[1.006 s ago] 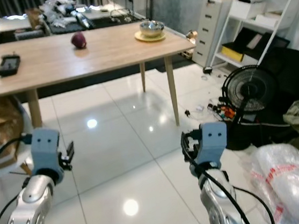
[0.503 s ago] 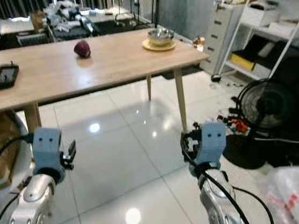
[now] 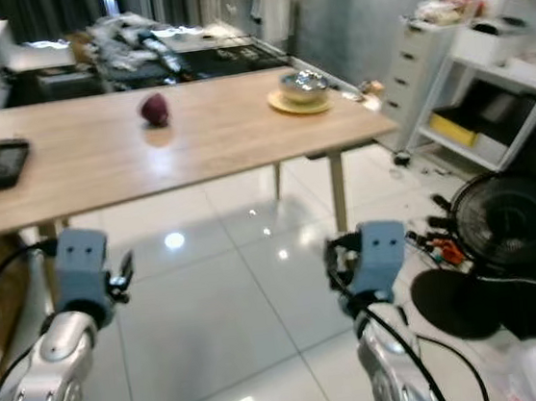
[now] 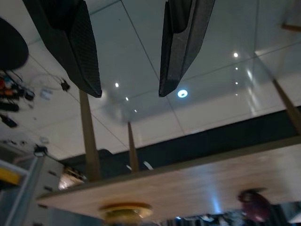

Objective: Setting the table

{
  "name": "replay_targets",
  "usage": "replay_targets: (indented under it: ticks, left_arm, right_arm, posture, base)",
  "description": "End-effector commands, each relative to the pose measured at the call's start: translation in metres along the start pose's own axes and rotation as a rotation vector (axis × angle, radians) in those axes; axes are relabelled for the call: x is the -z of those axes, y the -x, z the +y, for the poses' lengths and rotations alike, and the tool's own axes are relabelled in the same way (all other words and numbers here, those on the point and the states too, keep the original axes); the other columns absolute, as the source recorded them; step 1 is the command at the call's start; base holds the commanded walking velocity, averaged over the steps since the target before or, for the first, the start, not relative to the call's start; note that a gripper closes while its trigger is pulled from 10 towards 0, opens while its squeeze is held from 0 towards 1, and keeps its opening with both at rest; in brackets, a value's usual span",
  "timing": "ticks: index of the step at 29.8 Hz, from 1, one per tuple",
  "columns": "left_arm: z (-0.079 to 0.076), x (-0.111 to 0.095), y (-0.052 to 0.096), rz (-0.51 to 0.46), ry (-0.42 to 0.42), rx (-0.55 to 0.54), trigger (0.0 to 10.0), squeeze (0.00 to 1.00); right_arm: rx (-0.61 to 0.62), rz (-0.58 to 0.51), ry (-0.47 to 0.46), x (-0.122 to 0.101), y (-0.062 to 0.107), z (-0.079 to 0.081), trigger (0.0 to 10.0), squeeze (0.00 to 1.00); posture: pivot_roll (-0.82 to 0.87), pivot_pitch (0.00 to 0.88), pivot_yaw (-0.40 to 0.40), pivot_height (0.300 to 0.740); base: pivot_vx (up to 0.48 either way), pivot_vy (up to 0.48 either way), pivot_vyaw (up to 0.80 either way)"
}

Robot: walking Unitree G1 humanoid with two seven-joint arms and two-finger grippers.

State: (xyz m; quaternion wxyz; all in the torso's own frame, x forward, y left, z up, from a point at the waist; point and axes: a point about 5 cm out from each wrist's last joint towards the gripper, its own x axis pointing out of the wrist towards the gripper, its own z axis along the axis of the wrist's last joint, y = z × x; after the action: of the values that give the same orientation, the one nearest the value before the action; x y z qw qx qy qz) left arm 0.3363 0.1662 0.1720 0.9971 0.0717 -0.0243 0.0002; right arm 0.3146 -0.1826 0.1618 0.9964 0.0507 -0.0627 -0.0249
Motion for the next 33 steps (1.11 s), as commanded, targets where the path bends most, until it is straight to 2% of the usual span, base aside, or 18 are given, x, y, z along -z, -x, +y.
replay_targets:
  ticks: [1, 3, 8, 22, 33]
  left_arm:
    - [-0.0063, 0.0025, 0.0003, 0.011, 0.001, 0.019, 10.0, 0.0]
    - [-0.0063, 0.0026, 0.0002, 0.011, 0.001, 0.019, 10.0, 0.0]
    - [-0.0065, 0.0026, 0.0004, 0.011, 0.001, 0.021, 10.0, 0.0]
    - [-0.0068, 0.0029, 0.0003, 0.011, -0.001, 0.025, 10.0, 0.0]
    - [-0.007, 0.0033, 0.0002, 0.009, 0.0, 0.028, 10.0, 0.0]
  right_arm:
    - [0.034, 0.016, 0.0, 0.0033, 0.0024, -0.0093, 10.0, 0.0]
    - [0.034, 0.016, 0.001, 0.0033, 0.0023, -0.0093, 10.0, 0.0]
    - [0.033, 0.017, 0.0, 0.0033, 0.0022, -0.0094, 10.0, 0.0]
    - [0.036, 0.019, 0.003, 0.0037, 0.0017, -0.0097, 10.0, 0.0]
    - [0.044, 0.017, 0.013, 0.0036, 0.0007, -0.0105, 10.0, 0.0]
  posture:
    - [0.1, 0.054, 0.03, 0.74]
    - [0.1, 0.054, 0.03, 0.74]
    - [0.1, 0.056, 0.03, 0.74]
    - [0.1, 0.057, 0.03, 0.74]
    - [0.1, 0.048, 0.03, 0.74]
  base:
    - [0.48, 0.0, -0.8]
    - [0.48, 0.0, -0.8]
    - [0.48, 0.0, 0.0]
    - [0.48, 0.0, -0.77]
    - [0.48, 0.0, 0.0]
